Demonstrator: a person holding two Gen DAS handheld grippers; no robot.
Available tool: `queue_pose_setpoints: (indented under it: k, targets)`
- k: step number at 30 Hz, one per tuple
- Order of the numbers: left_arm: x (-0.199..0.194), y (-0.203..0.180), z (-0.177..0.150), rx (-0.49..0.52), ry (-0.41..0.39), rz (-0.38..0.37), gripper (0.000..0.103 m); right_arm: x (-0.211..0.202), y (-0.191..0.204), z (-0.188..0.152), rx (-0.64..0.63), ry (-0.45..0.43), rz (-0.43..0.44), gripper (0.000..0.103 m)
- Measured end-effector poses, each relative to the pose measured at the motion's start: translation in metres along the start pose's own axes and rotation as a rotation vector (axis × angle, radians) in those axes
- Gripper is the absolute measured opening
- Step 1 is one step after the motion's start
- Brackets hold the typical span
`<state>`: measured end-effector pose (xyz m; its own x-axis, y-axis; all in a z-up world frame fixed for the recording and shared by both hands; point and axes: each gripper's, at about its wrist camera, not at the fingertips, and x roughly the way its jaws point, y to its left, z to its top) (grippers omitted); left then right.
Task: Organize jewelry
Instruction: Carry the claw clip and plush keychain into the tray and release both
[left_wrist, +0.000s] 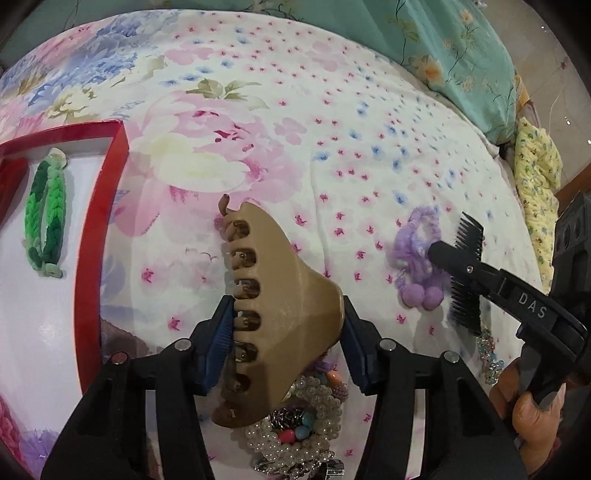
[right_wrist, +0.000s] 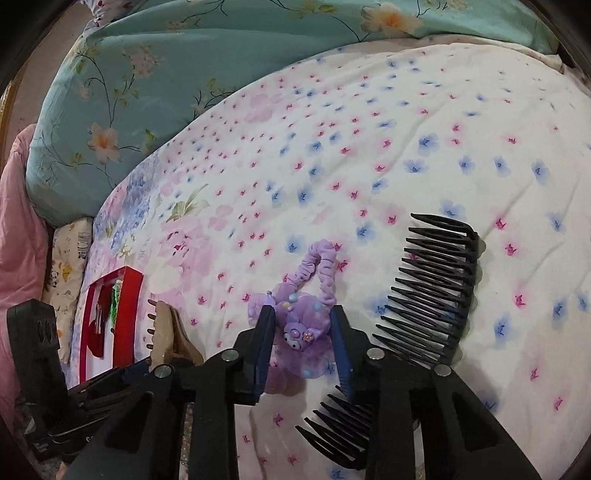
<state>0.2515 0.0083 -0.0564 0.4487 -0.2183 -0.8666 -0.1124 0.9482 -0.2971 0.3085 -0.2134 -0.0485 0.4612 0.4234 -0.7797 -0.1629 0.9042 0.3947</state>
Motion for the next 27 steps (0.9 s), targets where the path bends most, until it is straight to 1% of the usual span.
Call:
queue_pose_setpoints:
  k: [1, 4, 10, 16, 21, 27]
  targets:
    - [-0.001, 0.0, 0.0, 0.0, -0.002, -0.001, 0.053, -0.002, 0.001, -0.001, 0.002, -0.002, 0.007, 0.021]
    - [-0.011, 0.003, -0.004, -0.007, -0.015, -0.017, 0.053, -0.009, 0.003, -0.003, 0.011, -0.008, 0.032, 0.021]
    - [-0.049, 0.011, -0.013, -0.03, -0.071, -0.046, 0.053, -0.031, 0.016, -0.011, 0.013, -0.032, 0.095, 0.021]
    - [-0.086, 0.033, -0.029, -0.078, -0.121, -0.066, 0.053, -0.049, 0.036, -0.024, 0.002, -0.039, 0.148, 0.021]
    - [-0.115, 0.06, -0.04, -0.124, -0.163, -0.052, 0.053, -0.048, 0.062, -0.039, -0.029, -0.015, 0.192, 0.021]
    - [-0.135, 0.092, -0.048, -0.168, -0.19, -0.02, 0.053, -0.045, 0.101, -0.049, -0.08, 0.004, 0.248, 0.021]
